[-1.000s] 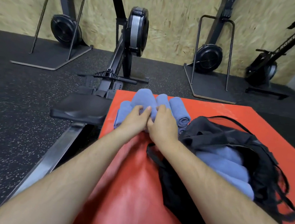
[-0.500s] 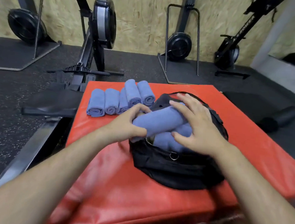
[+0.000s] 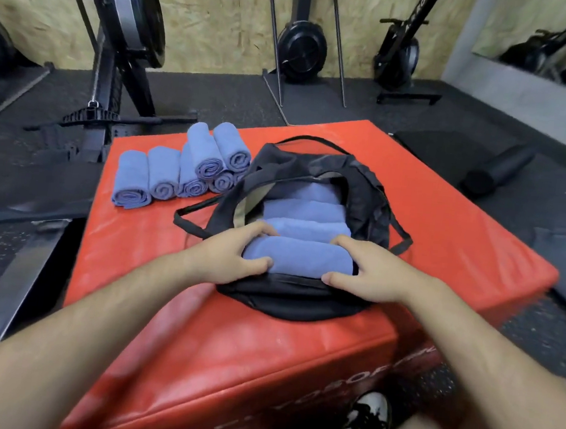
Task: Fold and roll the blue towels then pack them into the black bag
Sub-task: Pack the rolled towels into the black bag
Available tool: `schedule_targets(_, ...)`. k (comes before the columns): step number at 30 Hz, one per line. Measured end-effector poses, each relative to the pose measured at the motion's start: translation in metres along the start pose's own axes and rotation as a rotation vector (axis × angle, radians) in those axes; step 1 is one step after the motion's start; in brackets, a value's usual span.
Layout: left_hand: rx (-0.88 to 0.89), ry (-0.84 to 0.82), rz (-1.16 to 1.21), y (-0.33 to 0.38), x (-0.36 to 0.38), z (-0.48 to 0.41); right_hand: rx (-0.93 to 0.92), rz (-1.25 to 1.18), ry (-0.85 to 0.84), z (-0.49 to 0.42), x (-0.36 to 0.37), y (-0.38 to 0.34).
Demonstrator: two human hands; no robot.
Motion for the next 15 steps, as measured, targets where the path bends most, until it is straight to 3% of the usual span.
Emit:
schedule_targets(6, 0.121, -0.001, -0.005, 0.001, 0.001, 0.0, 0.046, 0.022, -0.056, -0.006, -0.005, 0.003)
schedule_targets(12, 0.193, -0.05, -0.385, 0.006, 0.006, -0.005, 0.112, -0.046, -0.091, -0.006, -0.008, 0.011)
schedule_targets(15, 0.14, -0.111, -0.418, 0.006, 0.01, -0.009, 0.12, -0.041, -0.07, -0.005, -0.005, 0.011)
Point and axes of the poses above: each hand's wrist, its own z-axis away from the middle knuckle, its own x-axis out of the palm, y = z × x, the point moved 2 cm from there along -z, towards the middle knuckle, and after that the axes turned 10 degrees about y, right-handed, at the moved point
